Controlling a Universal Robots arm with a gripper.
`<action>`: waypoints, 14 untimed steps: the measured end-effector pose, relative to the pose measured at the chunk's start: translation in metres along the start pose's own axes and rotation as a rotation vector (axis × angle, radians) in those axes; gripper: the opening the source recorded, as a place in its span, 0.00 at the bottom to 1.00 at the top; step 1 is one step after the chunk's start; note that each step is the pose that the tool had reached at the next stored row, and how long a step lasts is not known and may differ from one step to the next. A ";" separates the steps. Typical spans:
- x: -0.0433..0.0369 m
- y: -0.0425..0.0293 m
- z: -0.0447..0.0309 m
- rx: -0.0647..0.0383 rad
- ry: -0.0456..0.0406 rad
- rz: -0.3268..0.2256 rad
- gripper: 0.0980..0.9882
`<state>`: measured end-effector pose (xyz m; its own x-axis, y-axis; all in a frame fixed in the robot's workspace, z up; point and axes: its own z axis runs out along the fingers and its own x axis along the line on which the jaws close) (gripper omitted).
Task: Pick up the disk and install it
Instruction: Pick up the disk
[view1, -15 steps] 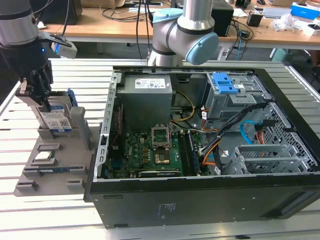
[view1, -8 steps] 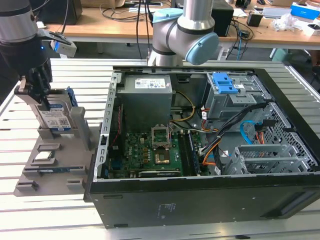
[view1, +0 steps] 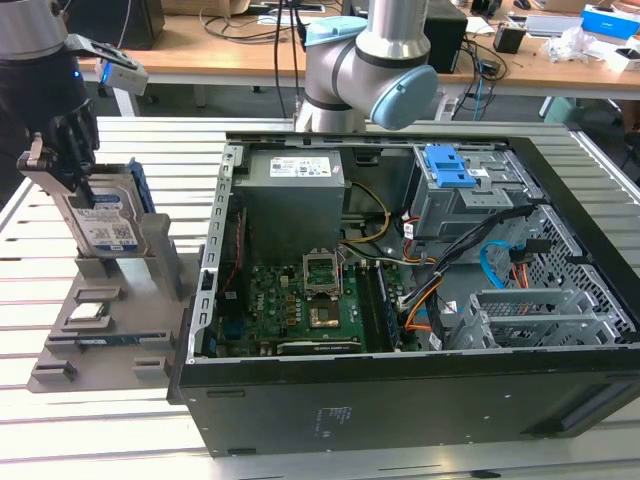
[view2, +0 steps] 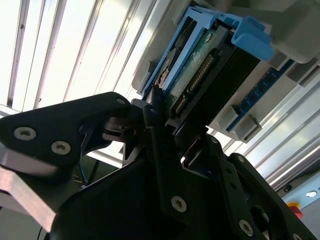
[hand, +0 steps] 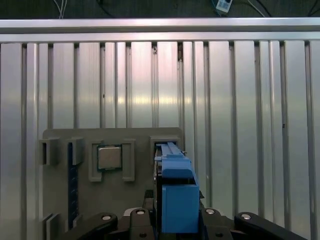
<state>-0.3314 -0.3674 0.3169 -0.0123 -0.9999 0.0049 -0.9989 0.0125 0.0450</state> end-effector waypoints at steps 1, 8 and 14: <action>0.0000 0.0000 -0.0009 0.000 0.0001 0.000 0.30; -0.0001 0.0002 -0.0077 0.000 0.0001 0.000 0.30; -0.0002 0.0002 -0.0129 0.000 0.0000 0.000 0.30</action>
<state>-0.3311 -0.3671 0.3298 -0.0123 -0.9999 0.0049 -0.9989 0.0125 0.0450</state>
